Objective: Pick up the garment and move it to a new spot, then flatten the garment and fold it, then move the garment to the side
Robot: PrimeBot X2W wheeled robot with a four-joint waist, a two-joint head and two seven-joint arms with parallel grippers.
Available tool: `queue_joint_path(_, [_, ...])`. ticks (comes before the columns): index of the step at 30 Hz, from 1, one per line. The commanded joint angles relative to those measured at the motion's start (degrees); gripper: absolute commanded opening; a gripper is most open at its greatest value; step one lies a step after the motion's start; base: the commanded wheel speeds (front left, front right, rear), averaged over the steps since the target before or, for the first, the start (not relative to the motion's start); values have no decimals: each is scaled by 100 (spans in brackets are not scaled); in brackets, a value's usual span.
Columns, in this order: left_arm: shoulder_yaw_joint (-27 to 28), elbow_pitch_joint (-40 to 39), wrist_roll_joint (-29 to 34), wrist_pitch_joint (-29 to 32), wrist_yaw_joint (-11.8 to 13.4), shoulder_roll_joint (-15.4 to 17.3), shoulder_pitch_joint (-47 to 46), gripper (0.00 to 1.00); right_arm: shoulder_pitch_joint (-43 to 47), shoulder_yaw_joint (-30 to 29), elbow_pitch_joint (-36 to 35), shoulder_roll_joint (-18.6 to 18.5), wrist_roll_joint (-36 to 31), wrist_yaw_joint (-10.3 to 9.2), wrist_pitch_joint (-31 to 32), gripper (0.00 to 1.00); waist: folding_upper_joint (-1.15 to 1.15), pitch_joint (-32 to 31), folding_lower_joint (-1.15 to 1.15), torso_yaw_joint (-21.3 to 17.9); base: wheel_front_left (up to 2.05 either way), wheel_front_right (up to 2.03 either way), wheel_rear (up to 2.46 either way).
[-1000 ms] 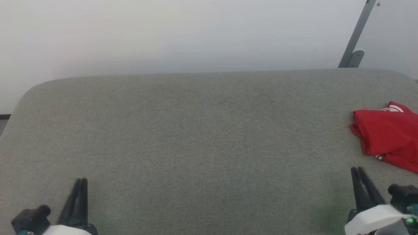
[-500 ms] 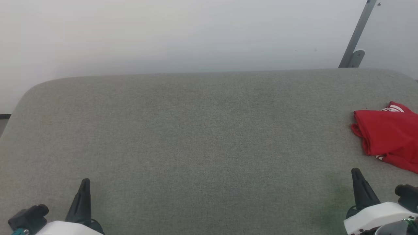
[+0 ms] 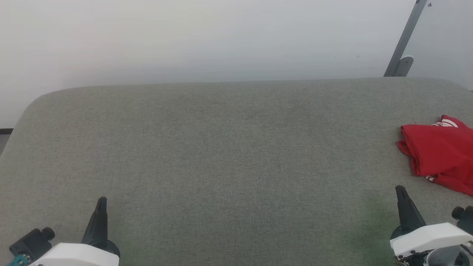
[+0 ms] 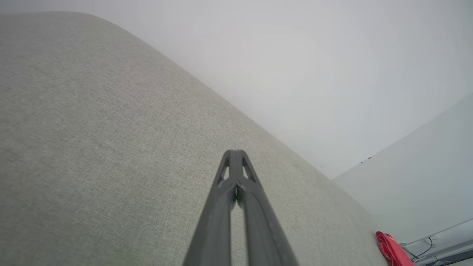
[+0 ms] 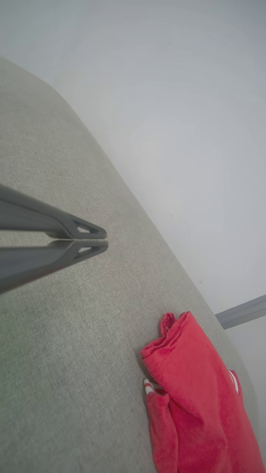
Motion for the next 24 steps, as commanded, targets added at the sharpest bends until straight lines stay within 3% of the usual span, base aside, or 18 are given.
queue_joint_path(1, [50, -62, -164, 37, -4, 31, -176, 0, -158, -30, -103, -6, 176, 1, 43, 0, 0, 0, 0, 1, 0, 0, 0])
queue_joint_path(24, [108, -26, -1438, 462, -7, -229, -387, 0, -278, -86, -164, 161, 1655, 2, 428, 0, 0, 6, 0, 17, 0, 0, 0])
